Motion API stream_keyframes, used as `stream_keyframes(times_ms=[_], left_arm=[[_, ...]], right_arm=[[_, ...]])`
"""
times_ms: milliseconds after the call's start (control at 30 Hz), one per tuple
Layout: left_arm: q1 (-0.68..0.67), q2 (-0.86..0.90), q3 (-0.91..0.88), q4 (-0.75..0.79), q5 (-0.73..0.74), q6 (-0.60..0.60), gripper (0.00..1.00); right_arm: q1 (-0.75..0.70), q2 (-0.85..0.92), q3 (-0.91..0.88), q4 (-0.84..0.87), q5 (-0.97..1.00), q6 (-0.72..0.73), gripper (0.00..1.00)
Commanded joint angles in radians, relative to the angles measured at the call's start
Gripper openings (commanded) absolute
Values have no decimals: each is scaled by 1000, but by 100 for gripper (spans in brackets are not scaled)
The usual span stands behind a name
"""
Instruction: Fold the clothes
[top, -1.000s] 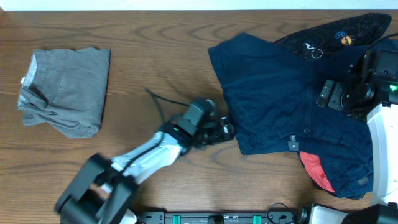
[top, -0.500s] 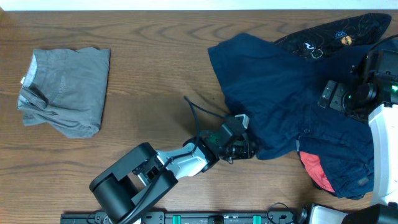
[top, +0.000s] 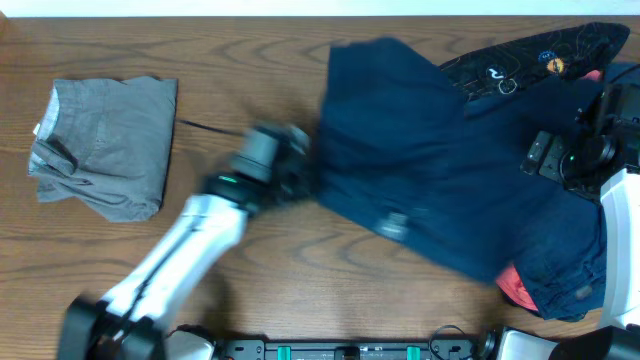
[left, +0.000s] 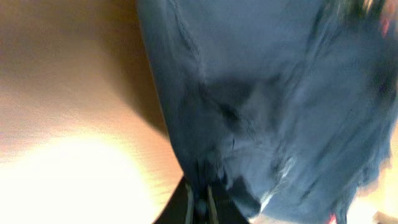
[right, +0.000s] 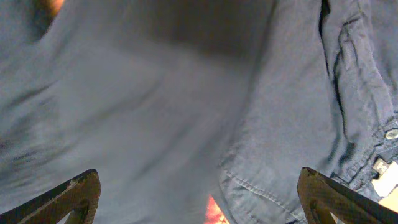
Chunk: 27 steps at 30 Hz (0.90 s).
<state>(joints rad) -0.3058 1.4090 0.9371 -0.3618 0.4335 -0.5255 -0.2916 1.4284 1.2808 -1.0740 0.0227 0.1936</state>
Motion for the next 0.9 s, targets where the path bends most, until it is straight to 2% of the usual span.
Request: stream_keyframes(times_ms=[0, 67, 133, 167, 200, 333, 500, 567, 700, 867], left_arm=[[175, -59, 90, 16, -117, 120, 16], [257, -56, 114, 63, -117, 135, 45], [324, -55, 116, 87, -111, 135, 82], [343, -55, 115, 76, -98, 135, 94], [354, -55, 115, 51, -76, 135, 98], [346, -55, 115, -187, 9, 134, 98], [267, -54, 110, -534, 12, 117, 98], [219, -54, 96, -600, 11, 68, 98], [99, -54, 28, -590, 11, -101, 98], [-66, -51, -127, -381, 11, -336, 98]], right_arm=[[-6, -18, 6, 2, -3, -8, 99], [-6, -18, 6, 2, -4, -8, 99], [-6, -18, 6, -2, -4, -8, 99], [-6, -18, 6, -5, -5, -8, 99], [-6, -18, 6, -6, -5, -8, 99], [-6, -18, 6, -8, -55, -8, 99], [-2, -18, 6, -3, -84, -19, 99], [-2, -16, 5, -4, -83, -19, 99], [-2, -14, 5, -4, -84, -19, 99], [-2, -14, 5, -6, -83, -19, 99]])
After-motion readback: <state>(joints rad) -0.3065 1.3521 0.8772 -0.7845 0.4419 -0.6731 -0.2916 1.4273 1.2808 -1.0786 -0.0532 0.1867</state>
